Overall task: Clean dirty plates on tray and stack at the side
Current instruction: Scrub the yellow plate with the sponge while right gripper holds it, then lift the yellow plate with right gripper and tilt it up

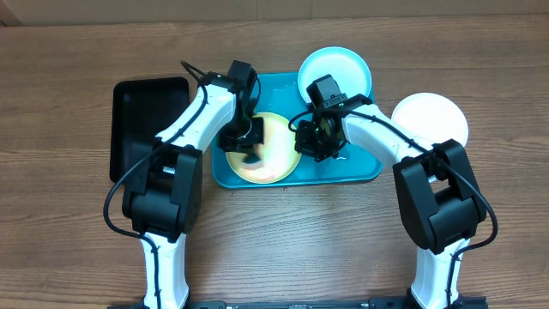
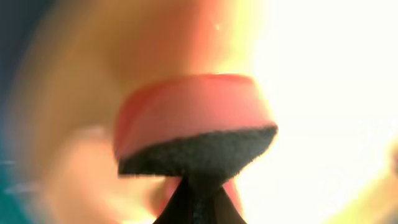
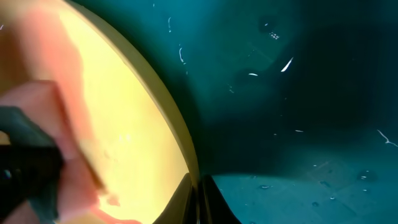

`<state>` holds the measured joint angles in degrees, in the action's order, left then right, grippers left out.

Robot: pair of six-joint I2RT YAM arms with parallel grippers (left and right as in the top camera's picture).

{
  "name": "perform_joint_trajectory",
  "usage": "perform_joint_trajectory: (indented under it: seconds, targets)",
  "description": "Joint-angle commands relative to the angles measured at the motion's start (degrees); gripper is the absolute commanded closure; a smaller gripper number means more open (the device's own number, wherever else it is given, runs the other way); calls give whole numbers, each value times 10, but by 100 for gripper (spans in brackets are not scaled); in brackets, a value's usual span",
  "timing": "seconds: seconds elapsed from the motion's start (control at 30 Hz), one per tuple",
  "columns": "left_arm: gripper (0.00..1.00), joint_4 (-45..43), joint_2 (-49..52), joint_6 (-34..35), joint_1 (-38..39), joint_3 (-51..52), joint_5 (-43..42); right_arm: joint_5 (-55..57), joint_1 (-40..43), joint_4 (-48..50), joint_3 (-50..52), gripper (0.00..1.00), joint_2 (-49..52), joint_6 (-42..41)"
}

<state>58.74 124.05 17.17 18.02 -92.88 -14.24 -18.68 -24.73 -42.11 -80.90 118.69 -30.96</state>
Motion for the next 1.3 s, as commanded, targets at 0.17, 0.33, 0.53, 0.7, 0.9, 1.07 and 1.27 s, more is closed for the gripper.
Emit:
perform_joint_trajectory:
  seconds: [0.17, 0.33, 0.53, 0.7, 0.9, 1.07, 1.27]
  targets:
    - [96, -105, 13, 12, 9, 10, -74, 6, 0, 0, -2, 96, 6, 6]
    - [96, -68, 13, 76, 3, -32, 162, 6, 0, -1, -2, 96, 6, 6]
    - [96, 76, 13, 101, 2, -153, 312, 19, 0, -2, -2, 96, 6, 8]
    - [96, 153, 13, 94, 1, -245, 286, 21, 2, -27, -24, 96, 6, 38]
    - [96, 159, 13, 57, -16, -300, 188, 160, 0, -122, -87, 96, -28, 59]
    - [96, 147, 13, 58, -21, -290, 180, 297, -7, -160, -94, 96, -90, 55]
    - [96, 131, 13, 61, -21, -278, 175, 504, -33, -206, -94, 96, -149, 2]
